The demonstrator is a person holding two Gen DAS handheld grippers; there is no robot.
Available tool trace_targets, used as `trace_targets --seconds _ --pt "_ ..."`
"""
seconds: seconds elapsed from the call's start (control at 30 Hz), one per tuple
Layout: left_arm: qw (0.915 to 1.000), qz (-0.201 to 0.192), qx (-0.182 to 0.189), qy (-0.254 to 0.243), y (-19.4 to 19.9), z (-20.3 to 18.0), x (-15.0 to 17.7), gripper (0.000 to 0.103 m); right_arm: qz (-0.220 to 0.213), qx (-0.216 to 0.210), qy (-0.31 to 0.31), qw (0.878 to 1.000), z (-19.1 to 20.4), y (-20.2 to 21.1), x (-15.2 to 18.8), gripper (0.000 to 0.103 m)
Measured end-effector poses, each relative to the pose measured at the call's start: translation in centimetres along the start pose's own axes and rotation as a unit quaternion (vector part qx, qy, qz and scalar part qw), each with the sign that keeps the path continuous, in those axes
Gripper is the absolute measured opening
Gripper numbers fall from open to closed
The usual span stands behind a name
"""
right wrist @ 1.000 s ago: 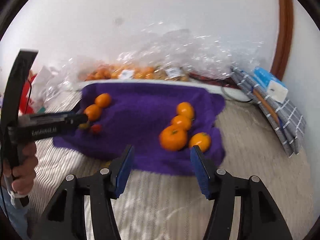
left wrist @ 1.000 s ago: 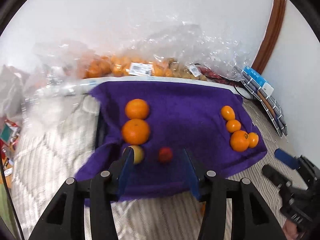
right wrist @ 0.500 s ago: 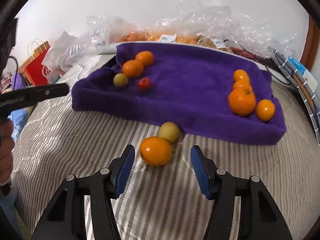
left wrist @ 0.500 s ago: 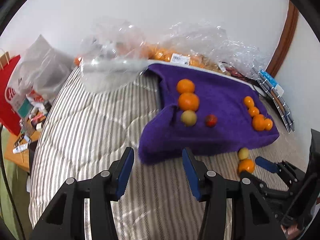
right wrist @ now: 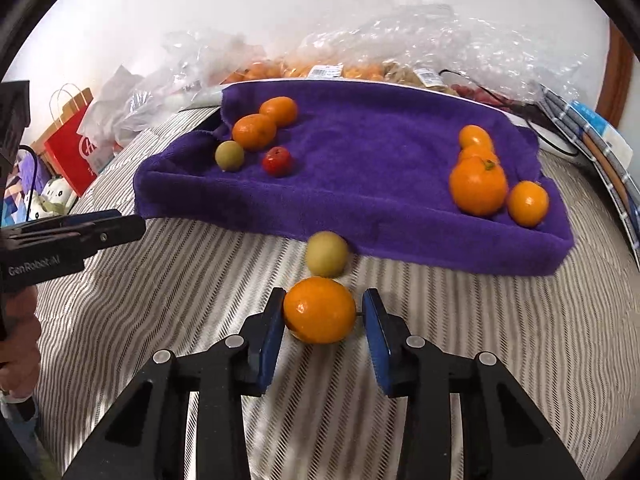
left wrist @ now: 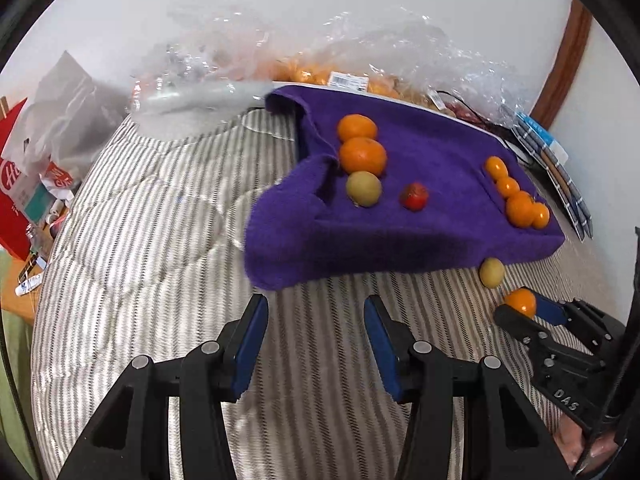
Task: Organize fruits
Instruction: 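Grasp a greenish fruit with the left tool while the right tool grasps an orange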
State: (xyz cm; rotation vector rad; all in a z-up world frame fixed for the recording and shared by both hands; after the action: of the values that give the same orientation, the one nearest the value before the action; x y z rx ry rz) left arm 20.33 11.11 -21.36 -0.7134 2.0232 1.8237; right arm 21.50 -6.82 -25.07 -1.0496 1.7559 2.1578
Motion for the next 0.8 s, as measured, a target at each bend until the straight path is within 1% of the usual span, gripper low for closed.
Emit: trace_targets --seconds 0.1,0.17,0.23,0.33,0.43,0.53,0.67,0.7,0.8 --pt "1.0000 0.005 -0.007 -0.002 -0.4 -0.9 0.4 0.047 -0.001 0.000 -0.013 1.000 -1.2 0.8 0.4 0.039" --pt "1.0000 0.007 -0.003 -0.004 -0.7 -1.8 0.8 0.047 -0.002 0.001 -0.028 1.000 -2.3 1.5 0.8 0.039" --pt "0.9999 0.011 0.001 -0.010 -0.9 -2.8 1.1 0.047 -0.009 0.010 -0.037 0.999 -3.6 2.3 1.0 0.039" --pt "0.9991 0.018 0.023 -0.032 -1.2 -5.2 1.3 0.046 -0.020 0.030 -0.050 0.998 -5.7 3.6 1.4 0.039" --pt "0.9982 0.017 0.031 -0.049 -1.4 -7.4 1.2 0.046 -0.026 0.041 -0.072 0.996 -7.9 4.9 1.9 0.039" --pt "0.9969 0.021 0.046 -0.060 -1.8 -9.8 0.8 0.046 -0.033 0.052 -0.090 0.994 -9.8 6.1 2.4 0.039" --pt "0.9959 0.020 0.047 -0.074 -2.6 -12.5 0.3 0.046 -0.040 0.063 -0.108 0.991 -12.0 7.5 3.2 0.039" --pt "0.9958 0.020 0.046 -0.077 -2.9 -13.0 0.2 0.045 -0.042 0.064 -0.111 0.991 -12.4 7.7 3.3 0.039" --pt "0.9959 0.021 0.038 -0.079 -3.9 -14.3 -0.3 0.038 -0.045 0.069 -0.120 0.989 -13.6 8.3 3.8 0.039"
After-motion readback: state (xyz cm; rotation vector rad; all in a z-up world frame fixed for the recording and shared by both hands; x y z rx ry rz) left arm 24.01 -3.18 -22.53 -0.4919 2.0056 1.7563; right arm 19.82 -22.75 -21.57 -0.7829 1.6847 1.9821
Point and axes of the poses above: each gripper's, at about its wrist camera, not at the fingertips, and y roughly against the way its jaws point, z to its left, x to its underside, the point moved 5 cm from there along -y, roughly the way its jaws point
